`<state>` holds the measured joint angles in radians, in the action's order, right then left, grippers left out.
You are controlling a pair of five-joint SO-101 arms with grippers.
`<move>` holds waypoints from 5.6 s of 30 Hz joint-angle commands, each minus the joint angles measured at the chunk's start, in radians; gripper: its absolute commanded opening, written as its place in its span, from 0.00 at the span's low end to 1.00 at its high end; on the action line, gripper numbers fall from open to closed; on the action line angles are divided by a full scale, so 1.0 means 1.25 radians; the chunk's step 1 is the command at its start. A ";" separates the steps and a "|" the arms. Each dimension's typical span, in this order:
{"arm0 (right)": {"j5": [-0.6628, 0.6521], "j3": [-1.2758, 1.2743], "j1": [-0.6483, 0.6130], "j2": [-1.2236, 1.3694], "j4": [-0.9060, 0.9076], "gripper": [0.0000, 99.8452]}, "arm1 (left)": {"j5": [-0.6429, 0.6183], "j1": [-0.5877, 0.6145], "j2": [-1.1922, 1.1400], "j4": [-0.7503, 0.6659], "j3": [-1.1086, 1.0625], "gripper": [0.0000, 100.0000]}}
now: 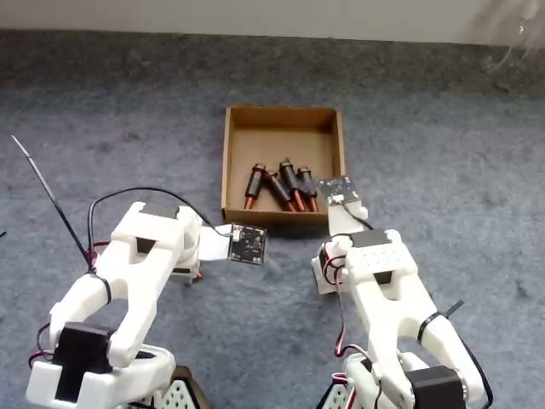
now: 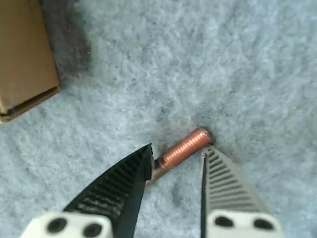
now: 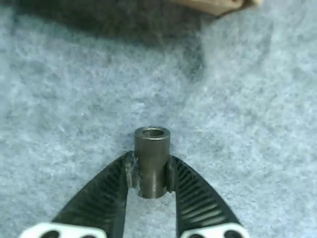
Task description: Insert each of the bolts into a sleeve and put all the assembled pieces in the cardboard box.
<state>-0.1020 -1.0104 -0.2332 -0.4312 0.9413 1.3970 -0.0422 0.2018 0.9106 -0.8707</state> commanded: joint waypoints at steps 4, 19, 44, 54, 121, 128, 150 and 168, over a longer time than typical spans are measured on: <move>0.006 0.004 0.010 -0.033 -0.008 0.00 | 0.101 0.067 0.024 0.022 0.029 0.01; 0.004 0.003 0.013 -0.033 -0.004 0.00 | -0.916 0.021 0.015 0.257 0.343 0.01; 0.004 -0.015 0.013 -0.033 -0.007 0.00 | -0.853 0.025 0.014 0.248 0.207 0.12; 0.004 -0.015 0.013 -0.033 -0.007 0.00 | -0.805 0.042 0.013 0.070 0.083 0.08; -0.026 0.197 -0.039 0.187 0.141 0.12 | -0.885 0.147 0.280 0.001 -0.192 0.00; -0.026 0.160 -0.037 0.187 0.117 0.01 | -0.885 0.147 0.280 0.001 -0.193 0.00; -0.191 0.107 -0.187 0.007 0.269 0.15 | -0.885 0.145 0.280 0.001 -0.193 0.00; -0.221 0.009 -0.107 0.007 0.144 0.08 | -0.885 0.145 0.280 0.001 -0.193 0.00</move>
<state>-0.3705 -0.9981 -0.3775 -0.3836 1.1316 0.2984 0.1297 0.5286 0.9275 -1.1162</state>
